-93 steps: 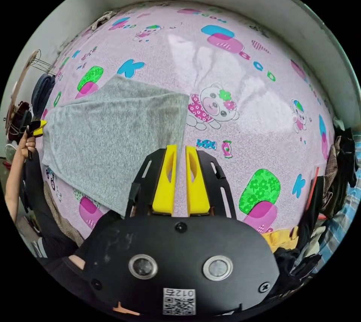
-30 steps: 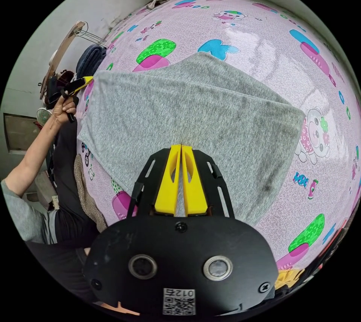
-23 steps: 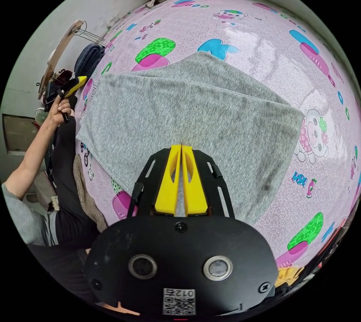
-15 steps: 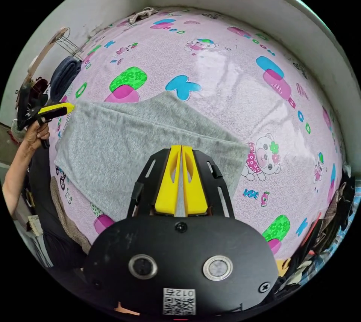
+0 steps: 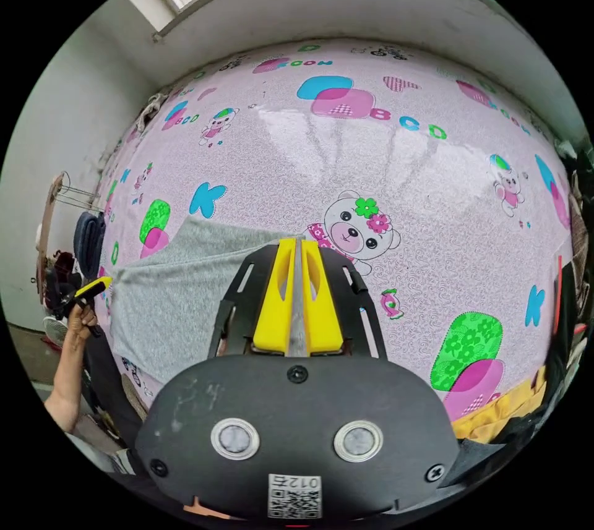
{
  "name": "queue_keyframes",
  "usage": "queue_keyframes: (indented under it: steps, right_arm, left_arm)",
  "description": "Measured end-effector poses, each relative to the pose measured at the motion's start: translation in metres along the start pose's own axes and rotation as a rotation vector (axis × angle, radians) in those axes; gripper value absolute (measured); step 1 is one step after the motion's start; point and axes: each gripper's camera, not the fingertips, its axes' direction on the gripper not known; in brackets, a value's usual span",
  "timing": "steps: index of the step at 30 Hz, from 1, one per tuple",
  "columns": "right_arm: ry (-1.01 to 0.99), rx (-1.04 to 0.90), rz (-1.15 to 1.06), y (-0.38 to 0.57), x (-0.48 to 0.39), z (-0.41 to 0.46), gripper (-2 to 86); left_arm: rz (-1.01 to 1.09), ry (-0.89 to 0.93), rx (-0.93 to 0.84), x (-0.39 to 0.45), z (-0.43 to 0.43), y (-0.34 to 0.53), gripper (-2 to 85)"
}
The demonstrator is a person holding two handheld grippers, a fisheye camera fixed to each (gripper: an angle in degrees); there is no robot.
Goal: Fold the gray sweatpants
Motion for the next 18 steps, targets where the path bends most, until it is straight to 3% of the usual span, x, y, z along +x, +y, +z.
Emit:
queue_keyframes:
  steps: [3, 10, 12, 18]
  right_arm:
    - [-0.095, -0.073, 0.083, -0.017, 0.015, 0.018, 7.8]
    - [-0.092, -0.146, 0.107, -0.048, 0.006, 0.042, 5.5]
    - [-0.025, -0.159, 0.037, -0.057, -0.012, 0.044, 3.9]
    - [0.427, -0.256, -0.443, -0.068, -0.13, 0.072, 2.6]
  left_arm:
    - [0.021, -0.042, -0.071, 0.005, 0.014, 0.002, 0.4]
    - [0.004, -0.006, -0.082, 0.001, 0.021, 0.009, -0.1]
    - [0.039, -0.041, -0.097, 0.009, 0.021, 0.009, -0.1]
    - [0.037, -0.047, -0.102, 0.017, 0.022, 0.014, -0.1]
